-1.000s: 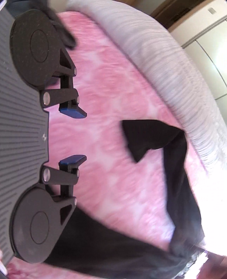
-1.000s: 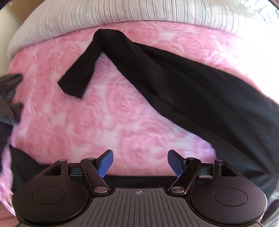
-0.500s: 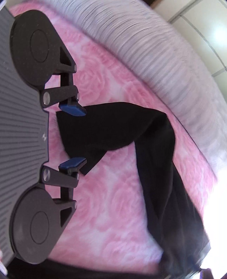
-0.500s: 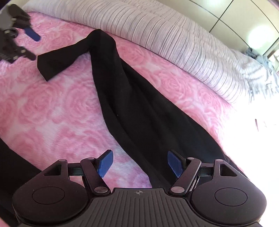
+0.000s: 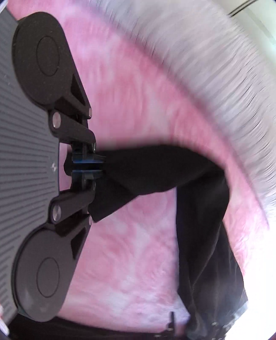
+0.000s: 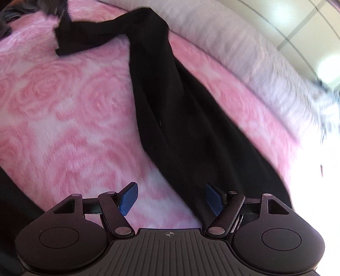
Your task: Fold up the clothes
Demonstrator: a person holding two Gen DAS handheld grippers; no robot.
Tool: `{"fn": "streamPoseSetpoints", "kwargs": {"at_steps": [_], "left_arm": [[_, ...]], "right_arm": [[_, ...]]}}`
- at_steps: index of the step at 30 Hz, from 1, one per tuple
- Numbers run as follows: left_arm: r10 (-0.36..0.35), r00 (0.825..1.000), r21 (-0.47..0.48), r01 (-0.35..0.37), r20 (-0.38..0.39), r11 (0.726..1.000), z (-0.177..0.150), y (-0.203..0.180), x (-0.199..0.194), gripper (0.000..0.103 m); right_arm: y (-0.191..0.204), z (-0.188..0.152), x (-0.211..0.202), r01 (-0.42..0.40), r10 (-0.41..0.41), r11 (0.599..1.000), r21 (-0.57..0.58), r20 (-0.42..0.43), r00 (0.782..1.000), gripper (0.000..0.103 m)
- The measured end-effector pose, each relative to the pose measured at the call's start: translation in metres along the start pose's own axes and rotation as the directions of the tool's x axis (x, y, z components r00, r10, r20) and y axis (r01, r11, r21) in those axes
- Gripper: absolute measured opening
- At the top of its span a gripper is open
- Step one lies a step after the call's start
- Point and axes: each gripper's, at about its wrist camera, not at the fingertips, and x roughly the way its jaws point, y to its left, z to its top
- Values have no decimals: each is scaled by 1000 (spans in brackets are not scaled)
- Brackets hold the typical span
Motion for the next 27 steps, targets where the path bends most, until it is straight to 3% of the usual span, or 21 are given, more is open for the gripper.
{"fn": "streamPoseSetpoints", "kwargs": {"at_steps": [3, 5, 7, 9, 12, 14, 17, 21, 27], "left_arm": [[179, 984, 171, -174, -16, 970, -20, 28, -27, 5], [251, 967, 266, -234, -33, 935, -37, 35, -26, 8], [293, 954, 314, -259, -64, 913, -52, 36, -19, 17], [262, 957, 285, -219, -124, 933, -65, 33, -12, 19], [189, 973, 168, -165, -134, 972, -82, 29, -15, 36], [162, 978, 117, -147, -133, 982, -90, 27, -13, 37], [159, 981, 96, -149, -107, 984, -95, 20, -6, 43], [204, 978, 210, -190, -50, 959, -92, 11, 13, 46], [132, 991, 142, -127, -29, 982, -77, 45, 33, 50]], "right_arm": [[11, 14, -2, 17, -13, 996, -92, 45, 999, 72], [21, 24, 2, 21, -12, 989, -146, 61, 998, 72], [32, 32, 11, 22, -12, 981, -194, 53, 999, 72], [42, 37, 18, 6, 1, 972, -234, 28, 1000, 72], [56, 37, 19, -13, 16, 957, -289, 9, 1000, 72], [61, 34, 16, -11, 13, 949, -314, 6, 1000, 72], [67, 30, 16, -3, 1, 941, -337, -7, 1000, 72], [70, 31, 21, 7, -14, 935, -354, -17, 1000, 72], [66, 41, 14, -2, 6, 936, -352, 10, 1000, 72]]}}
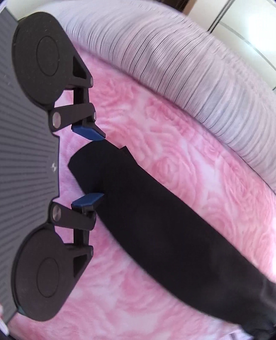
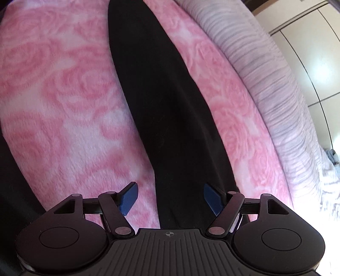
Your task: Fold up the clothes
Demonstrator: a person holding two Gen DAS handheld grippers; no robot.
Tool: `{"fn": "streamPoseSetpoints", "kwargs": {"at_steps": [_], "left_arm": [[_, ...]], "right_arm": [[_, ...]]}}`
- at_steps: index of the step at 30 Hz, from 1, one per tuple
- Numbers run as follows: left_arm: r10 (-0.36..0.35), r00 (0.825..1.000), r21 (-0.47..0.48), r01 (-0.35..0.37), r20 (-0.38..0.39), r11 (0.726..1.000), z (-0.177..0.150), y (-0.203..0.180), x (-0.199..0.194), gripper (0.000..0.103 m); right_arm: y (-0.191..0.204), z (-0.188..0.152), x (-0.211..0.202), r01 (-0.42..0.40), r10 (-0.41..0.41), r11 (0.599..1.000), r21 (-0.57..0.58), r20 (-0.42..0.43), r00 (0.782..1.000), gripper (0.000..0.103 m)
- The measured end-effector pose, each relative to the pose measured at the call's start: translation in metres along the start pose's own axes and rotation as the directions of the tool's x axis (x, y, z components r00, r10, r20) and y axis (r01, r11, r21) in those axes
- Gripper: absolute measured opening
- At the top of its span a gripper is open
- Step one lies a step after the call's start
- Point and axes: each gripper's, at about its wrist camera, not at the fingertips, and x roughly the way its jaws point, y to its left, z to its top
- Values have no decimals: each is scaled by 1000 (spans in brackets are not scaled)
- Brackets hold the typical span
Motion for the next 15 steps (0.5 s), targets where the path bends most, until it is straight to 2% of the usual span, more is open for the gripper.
{"fn": "streamPoseSetpoints", "kwargs": {"at_steps": [3, 5, 7, 9, 12, 15], "left_arm": [[-57, 997, -43, 59, 56, 997, 4, 19, 0, 50], [-62, 994, -82, 70, 92, 994, 5, 32, -1, 50], [-55, 994, -121, 66, 92, 991, 8, 42, 5, 49], [-92, 994, -81, 97, 65, 992, 14, 38, 19, 49], [-152, 988, 61, 152, 1, 987, 22, 20, 41, 48], [-160, 987, 139, 162, -23, 977, 28, 9, 48, 44]], "right_arm": [[-2, 7, -5, -34, 34, 999, 13, 25, 999, 72], [-10, 13, -14, -50, 46, 997, 52, 74, 996, 72], [-22, 18, -19, -53, 41, 994, 93, 124, 991, 72], [-34, 23, -14, -46, 31, 993, 108, 138, 990, 72], [-55, 26, 12, -47, 34, 993, 107, 118, 992, 72], [-74, 22, 32, -90, 80, 990, 107, 96, 992, 72]]}}
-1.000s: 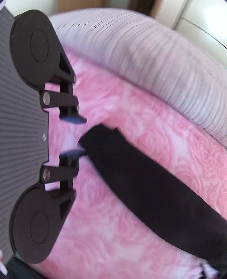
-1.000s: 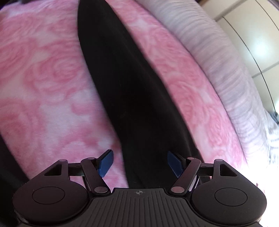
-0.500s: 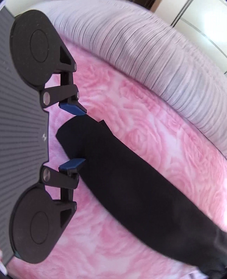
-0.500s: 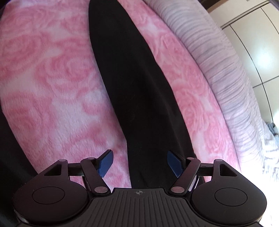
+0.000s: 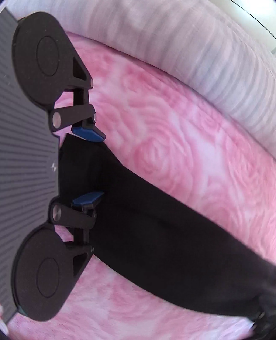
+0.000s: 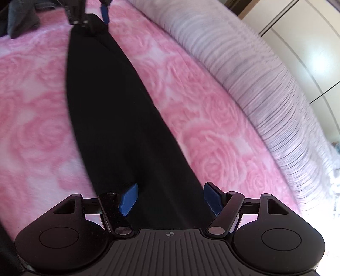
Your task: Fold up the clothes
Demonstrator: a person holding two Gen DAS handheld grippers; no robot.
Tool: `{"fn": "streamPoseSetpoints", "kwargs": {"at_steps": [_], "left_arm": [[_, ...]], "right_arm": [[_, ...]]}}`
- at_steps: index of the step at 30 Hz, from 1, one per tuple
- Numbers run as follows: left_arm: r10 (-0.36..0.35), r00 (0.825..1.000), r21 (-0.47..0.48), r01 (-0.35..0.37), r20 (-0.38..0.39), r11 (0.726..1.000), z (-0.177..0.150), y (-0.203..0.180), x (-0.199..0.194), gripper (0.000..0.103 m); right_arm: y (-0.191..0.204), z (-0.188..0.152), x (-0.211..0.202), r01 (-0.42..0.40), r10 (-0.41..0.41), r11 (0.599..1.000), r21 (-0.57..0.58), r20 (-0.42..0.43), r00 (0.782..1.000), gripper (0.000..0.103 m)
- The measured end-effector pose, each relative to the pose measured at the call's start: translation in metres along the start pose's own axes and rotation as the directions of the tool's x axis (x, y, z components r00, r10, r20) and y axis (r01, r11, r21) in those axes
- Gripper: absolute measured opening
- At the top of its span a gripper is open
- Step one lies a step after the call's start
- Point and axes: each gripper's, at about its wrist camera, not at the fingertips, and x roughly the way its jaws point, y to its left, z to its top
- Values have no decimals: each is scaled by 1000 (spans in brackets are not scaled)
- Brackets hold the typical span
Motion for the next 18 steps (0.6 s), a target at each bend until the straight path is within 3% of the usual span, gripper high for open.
{"fn": "streamPoseSetpoints", "kwargs": {"at_steps": [2, 3, 4, 9, 11, 12, 13, 15, 18], "left_arm": [[-12, 1000, 17, 13, -16, 1000, 2, -3, -1, 27], [-19, 1000, 21, 19, -24, 1000, 2, -5, -3, 11], [-7, 1000, 30, 7, -22, 1000, 1, -9, -8, 6], [69, 995, -3, -69, 75, 998, -13, -24, -55, 2], [90, 989, -18, -89, 114, 996, -16, -34, -81, 2], [96, 987, -24, -94, 127, 995, -17, -41, -95, 2], [102, 985, -29, -99, 141, 995, -17, -47, -109, 2], [110, 981, -39, -105, 158, 994, -18, -63, -137, 2], [110, 980, -85, -97, 166, 992, -18, -87, -183, 2]], "right_arm": [[-11, -1, 10, -31, 31, 999, -8, -8, 999, 72], [-15, 1, 13, -42, 42, 999, -8, -11, 999, 72], [-20, 3, 17, -53, 53, 999, -8, -14, 999, 72], [-39, 6, 33, -105, 106, 994, 27, -47, 993, 72], [-48, 5, 42, -158, 162, 985, 65, -71, 984, 72], [-50, 4, 42, -184, 191, 979, 89, -77, 979, 64], [-52, 3, 40, -209, 219, 971, 112, -82, 972, 33], [-56, 1, 38, -257, 274, 953, 159, -89, 958, 6], [-48, -4, -4, -266, 277, 954, 139, -64, 959, 3]]}}
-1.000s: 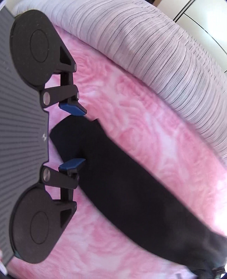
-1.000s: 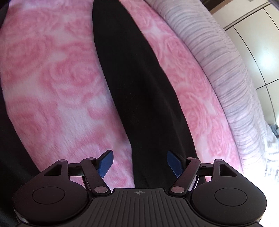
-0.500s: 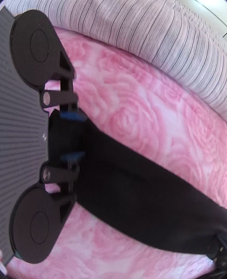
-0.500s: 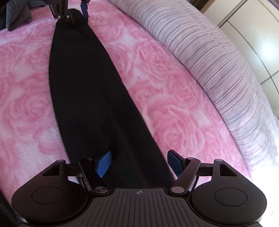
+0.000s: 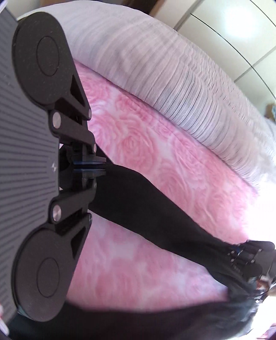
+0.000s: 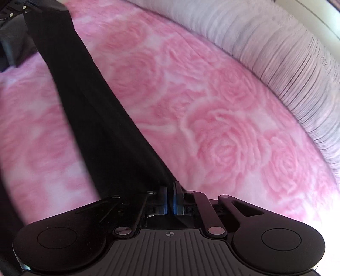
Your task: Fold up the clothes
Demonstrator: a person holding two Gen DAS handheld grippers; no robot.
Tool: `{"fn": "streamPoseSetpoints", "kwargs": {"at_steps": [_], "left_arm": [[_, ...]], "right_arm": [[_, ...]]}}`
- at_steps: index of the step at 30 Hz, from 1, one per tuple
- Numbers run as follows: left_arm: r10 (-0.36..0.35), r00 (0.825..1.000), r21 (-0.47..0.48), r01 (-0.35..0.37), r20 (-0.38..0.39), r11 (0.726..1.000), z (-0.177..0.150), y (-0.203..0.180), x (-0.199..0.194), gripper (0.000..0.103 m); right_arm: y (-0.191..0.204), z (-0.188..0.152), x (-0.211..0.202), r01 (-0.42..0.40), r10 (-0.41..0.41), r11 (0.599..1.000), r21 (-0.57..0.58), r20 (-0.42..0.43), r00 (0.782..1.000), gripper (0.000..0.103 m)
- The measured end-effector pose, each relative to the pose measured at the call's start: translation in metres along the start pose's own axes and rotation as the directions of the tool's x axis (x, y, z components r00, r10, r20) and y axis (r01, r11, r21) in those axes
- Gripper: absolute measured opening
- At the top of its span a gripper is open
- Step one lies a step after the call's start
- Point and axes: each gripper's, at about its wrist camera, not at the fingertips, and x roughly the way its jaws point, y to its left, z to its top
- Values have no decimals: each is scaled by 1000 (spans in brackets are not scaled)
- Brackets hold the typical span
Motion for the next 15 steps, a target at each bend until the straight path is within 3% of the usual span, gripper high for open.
{"fn": "streamPoseSetpoints", "kwargs": {"at_steps": [5, 7, 9, 11, 13, 15], "left_arm": [[-61, 998, -101, 59, -13, 993, 16, 2, -67, 2], [-61, 998, -134, 56, -30, 989, 25, 13, -63, 5], [-23, 998, -160, 14, -52, 987, 30, 24, -42, 13], [40, 994, -180, -58, -102, 982, 28, 34, 1, 32], [107, 981, -162, -133, -159, 978, 24, 39, 39, 34], [164, 966, -125, -191, -199, 974, 18, 36, 63, 34]], "right_arm": [[25, -11, -84, -13, 16, 999, -52, 51, 999, 3], [27, -10, -115, -13, 17, 999, -46, 78, 997, 3], [17, 1, -107, 23, -19, 999, -47, 83, 996, 3], [7, 12, -87, 88, -83, 995, -45, 93, 992, 8], [-5, 22, -52, 198, -197, 980, -11, 56, 979, 34], [-9, 20, -32, 244, -245, 969, 39, 22, 969, 37]]}}
